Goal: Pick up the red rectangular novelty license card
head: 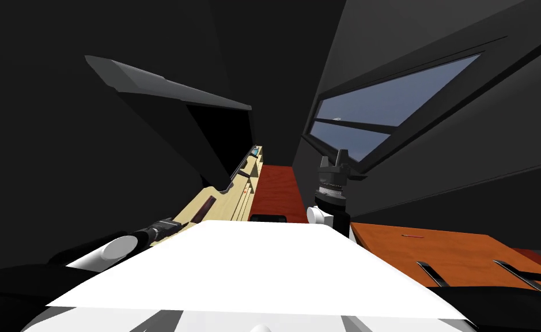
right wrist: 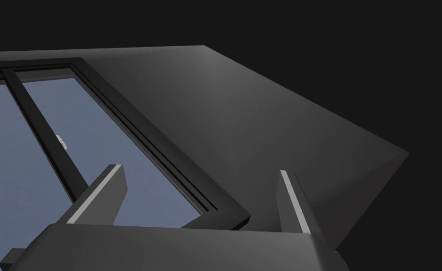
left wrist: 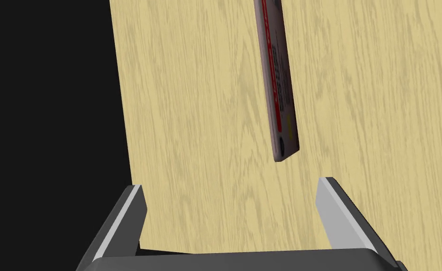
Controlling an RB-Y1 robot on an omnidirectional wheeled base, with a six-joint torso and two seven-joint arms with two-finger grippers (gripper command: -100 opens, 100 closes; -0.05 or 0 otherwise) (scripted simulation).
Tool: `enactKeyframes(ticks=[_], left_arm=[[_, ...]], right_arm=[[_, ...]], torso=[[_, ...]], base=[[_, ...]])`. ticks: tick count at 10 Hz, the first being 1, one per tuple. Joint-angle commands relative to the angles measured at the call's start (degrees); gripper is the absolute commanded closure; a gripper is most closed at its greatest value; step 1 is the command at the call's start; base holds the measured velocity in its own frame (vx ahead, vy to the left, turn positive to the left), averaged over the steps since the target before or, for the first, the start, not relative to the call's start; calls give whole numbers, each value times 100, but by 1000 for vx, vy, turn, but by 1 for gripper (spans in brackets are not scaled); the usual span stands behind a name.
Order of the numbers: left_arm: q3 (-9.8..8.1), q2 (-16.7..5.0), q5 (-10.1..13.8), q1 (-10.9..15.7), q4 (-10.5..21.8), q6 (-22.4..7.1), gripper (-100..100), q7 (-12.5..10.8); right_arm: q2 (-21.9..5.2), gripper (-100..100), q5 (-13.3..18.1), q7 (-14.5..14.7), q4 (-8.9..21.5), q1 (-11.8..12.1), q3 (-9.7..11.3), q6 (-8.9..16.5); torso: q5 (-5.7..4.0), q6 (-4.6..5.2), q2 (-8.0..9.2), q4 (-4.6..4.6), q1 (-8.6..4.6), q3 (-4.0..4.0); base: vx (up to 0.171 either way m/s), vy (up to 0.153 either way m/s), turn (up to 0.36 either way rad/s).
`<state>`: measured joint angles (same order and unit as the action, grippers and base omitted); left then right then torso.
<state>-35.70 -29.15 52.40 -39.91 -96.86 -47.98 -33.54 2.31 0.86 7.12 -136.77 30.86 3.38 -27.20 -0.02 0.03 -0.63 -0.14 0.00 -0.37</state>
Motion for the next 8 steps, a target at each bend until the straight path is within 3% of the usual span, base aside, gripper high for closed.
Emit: enactKeyframes(ticks=[1,8], left_arm=[[-20,-44,48,-14,84,-242,-100,-61],[-166,-267,507,-347,579,-1284,-100,-312]], right_arm=[[0,0,0,0,0,0,0,0],[0,0,0,0,0,0,0,0]], torso=[[0,0,0,0,0,0],[2,0,0,0,7,-1]], base=[[132,-9,-20],[146,15,-47]])
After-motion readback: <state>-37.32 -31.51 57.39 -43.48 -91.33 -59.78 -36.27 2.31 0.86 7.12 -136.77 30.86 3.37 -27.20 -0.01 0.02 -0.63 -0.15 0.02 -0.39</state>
